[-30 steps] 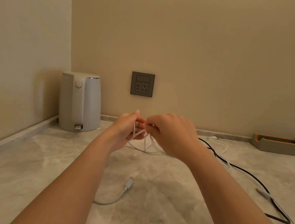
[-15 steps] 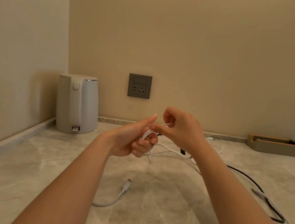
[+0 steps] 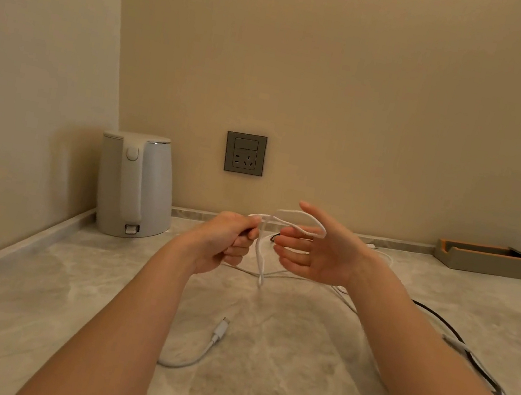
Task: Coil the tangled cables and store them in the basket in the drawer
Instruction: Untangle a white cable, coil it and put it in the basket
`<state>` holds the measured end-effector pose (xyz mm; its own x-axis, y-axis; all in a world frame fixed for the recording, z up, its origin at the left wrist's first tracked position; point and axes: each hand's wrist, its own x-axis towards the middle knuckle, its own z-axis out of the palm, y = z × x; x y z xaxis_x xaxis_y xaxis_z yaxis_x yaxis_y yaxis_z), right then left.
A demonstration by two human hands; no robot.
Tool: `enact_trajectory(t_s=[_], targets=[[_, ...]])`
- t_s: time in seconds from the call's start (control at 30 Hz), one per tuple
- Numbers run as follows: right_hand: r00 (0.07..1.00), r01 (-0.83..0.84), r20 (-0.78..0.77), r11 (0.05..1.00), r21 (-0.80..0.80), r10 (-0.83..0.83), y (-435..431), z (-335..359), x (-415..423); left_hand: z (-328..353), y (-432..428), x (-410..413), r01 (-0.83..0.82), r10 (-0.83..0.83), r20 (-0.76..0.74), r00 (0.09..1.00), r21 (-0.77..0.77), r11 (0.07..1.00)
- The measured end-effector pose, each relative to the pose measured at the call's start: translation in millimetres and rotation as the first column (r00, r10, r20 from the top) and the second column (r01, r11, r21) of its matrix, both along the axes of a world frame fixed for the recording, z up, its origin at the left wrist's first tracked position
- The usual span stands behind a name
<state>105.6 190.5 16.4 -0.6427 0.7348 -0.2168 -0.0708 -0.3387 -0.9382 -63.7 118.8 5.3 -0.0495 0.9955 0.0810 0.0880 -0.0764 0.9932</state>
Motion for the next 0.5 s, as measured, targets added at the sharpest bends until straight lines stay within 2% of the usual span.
enact_trajectory(t_s=[0.1,0.27,0.4,0.5], targets=[[0.990,-0.059,-0.129,0.997,-0.055,0.051,-2,-1,-1,-2,1,-2,-0.046,0.045,0.017,0.999,0.024,0.999],[0.944,-0.005,-0.328,0.994,-0.111,-0.032,-9,3,-8,-4,3,-4,-0.062,0.062,0.000,0.998,0.022,0.998],[0.801,0.025,-0.578,0.974,-0.227,-0.155,-15,3,-22,-6,3,2,-0.048,0.048,-0.032,0.998,0.000,0.999],[0.709,0.045,-0.664,0.955,-0.294,-0.238,-16,5,-27,-6,3,3,-0.041,0.041,-0.034,0.999,-0.008,0.999]])
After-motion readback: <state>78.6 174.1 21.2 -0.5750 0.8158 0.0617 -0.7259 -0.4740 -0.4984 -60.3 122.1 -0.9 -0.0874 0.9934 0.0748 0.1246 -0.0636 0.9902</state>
